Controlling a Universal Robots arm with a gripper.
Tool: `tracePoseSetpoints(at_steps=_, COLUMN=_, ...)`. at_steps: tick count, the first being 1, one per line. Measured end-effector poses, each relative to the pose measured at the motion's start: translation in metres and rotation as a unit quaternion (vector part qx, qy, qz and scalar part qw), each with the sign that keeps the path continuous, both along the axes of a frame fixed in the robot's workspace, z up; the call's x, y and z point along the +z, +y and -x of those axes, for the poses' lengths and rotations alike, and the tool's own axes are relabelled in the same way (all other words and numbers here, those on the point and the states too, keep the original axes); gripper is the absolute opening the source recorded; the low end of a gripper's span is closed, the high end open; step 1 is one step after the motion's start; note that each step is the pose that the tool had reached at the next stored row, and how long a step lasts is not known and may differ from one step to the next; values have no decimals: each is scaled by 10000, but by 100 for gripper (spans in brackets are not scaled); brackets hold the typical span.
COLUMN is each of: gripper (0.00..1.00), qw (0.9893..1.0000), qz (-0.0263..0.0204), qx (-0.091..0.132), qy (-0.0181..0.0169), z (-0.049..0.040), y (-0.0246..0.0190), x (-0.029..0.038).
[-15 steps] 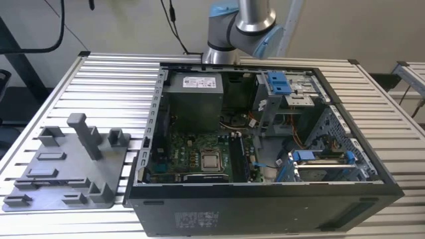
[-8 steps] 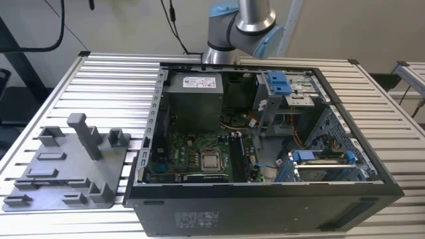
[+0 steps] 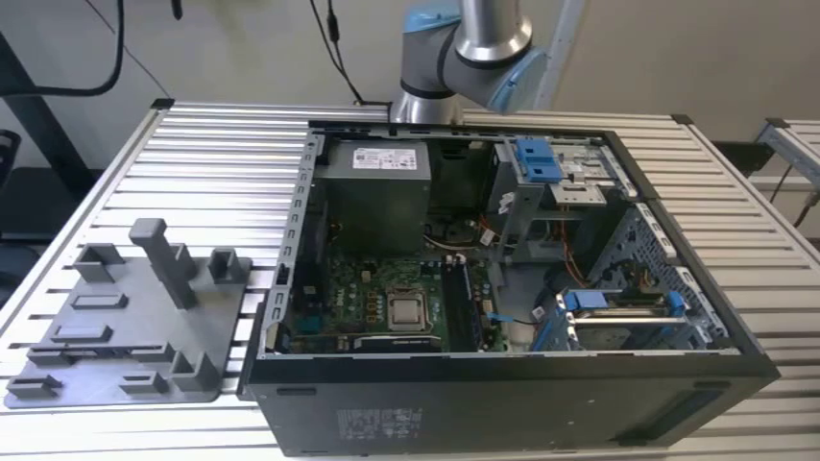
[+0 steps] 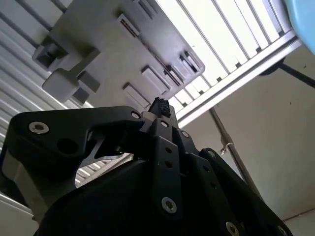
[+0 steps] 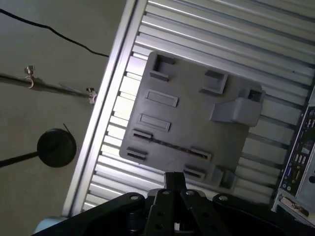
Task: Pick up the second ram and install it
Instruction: 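Pick up the second ram and move it above second insertion slot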
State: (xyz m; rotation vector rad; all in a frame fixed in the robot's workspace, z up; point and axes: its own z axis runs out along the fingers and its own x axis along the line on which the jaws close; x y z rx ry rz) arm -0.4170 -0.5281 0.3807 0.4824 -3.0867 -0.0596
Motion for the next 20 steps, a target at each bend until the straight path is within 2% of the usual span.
tracePoseSetpoints(at_steps=5, gripper=11, qw=9996, qz=18, qx=273, qy=0, z=0, y=3, x=0)
tracePoseSetpoints(at_steps=12, gripper=11, qw=9983, qz=27, qx=583, qy=0, z=0, y=4, x=0)
tracePoseSetpoints(at_steps=15, gripper=11, qw=9974, qz=31, qx=719, qy=0, z=0, y=4, x=0)
tracePoseSetpoints(at_steps=20, gripper=11, qw=9952, qz=37, qx=978, qy=-1, z=0, y=4, x=0)
